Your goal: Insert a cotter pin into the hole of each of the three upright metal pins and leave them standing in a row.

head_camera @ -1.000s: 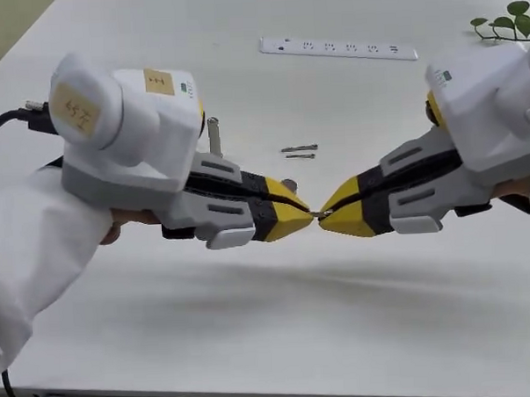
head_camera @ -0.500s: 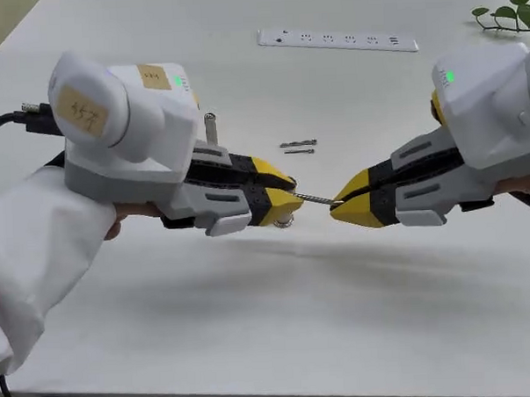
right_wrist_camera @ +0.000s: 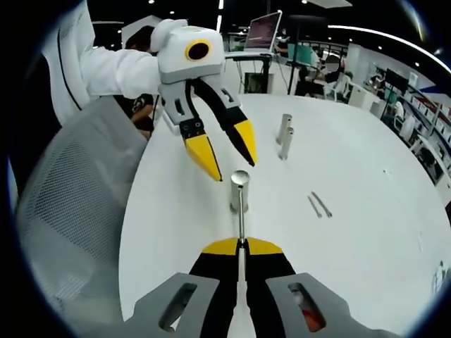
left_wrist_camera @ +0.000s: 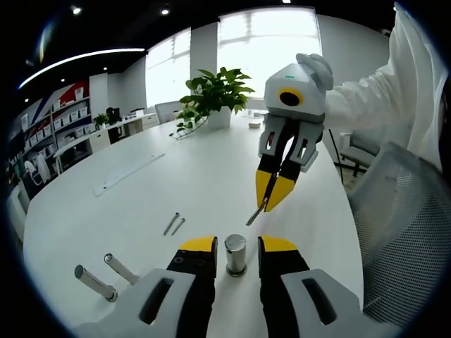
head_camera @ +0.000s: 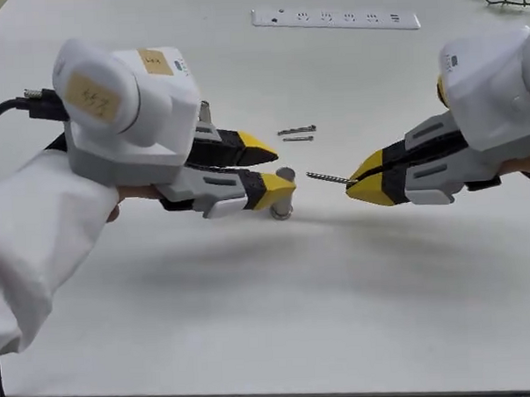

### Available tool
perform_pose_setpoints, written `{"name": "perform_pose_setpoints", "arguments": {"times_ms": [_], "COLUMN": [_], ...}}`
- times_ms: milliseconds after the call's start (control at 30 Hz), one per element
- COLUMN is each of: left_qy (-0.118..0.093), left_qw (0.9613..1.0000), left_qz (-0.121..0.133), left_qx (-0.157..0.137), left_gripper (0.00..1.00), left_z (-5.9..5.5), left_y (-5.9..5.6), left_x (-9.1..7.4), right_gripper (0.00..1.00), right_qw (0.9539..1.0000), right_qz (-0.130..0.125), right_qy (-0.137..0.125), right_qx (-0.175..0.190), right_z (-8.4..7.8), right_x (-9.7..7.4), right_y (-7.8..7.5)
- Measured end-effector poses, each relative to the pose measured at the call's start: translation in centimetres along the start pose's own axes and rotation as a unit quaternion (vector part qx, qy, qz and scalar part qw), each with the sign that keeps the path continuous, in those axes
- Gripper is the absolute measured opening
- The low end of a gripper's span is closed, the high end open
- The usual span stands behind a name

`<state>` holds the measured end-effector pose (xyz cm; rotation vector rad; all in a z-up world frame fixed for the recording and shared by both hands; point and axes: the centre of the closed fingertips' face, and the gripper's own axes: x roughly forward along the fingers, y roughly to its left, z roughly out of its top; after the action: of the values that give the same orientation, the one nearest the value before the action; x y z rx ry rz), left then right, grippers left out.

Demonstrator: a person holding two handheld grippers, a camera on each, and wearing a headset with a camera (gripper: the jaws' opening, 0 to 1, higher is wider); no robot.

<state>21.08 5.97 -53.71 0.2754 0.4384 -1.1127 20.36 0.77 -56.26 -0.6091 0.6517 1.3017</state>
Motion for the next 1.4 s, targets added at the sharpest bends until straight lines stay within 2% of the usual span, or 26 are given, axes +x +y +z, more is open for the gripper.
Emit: {"name": "perform_pose_setpoints", "arguments": {"times_ms": [300,433,700,867,933,1267,1300,1400], "left_qy": [0.015,0.023,0.025,0.026,0.028,0.03,0.03,0.032], "left_qw": [0.9998,0.9996,0.9994,0.9994,0.9993,0.9993,0.9992,0.9992], "left_qz": [-0.01,-0.013,-0.019,-0.02,-0.02,-0.018,-0.018,-0.018], "left_qx": [0.008,0.003,-0.01,-0.013,-0.012,-0.016,-0.017,-0.016], "left_gripper": [0.18,0.13,0.1,0.1,0.1,0.1,0.1,0.1], "left_z": [-0.4,-0.7,-0.6,-0.6,-0.6,-0.8,-0.9,-0.9], "left_y": [0.3,0.4,0.6,0.6,0.7,0.6,0.6,0.6], "left_x": [0.7,0.8,0.8,0.7,0.7,0.8,0.8,1.0], "right_gripper": [0.0,0.0,0.0,0.0,0.0,0.0,0.0,0.0], "right_qw": [0.9999,0.9999,0.9997,0.9996,0.9993,0.9995,0.9998,0.9997], "right_qz": [0.009,0.012,0.017,0.011,0.007,0.004,0.003,0.006], "right_qy": [0.002,0.004,0.004,0.002,0.009,0.011,0.006,-0.004], "right_qx": [-0.006,-0.01,-0.02,-0.026,-0.036,-0.029,-0.017,-0.025], "right_z": [0.0,-0.1,0.4,1.1,1.0,0.8,0.9,1.9], "right_x": [0.7,1.1,1.4,1.5,1.7,2.2,2.3,2.7], "right_y": [-0.3,-0.4,-0.3,-0.3,-0.4,-0.5,-0.5,-0.1]}}
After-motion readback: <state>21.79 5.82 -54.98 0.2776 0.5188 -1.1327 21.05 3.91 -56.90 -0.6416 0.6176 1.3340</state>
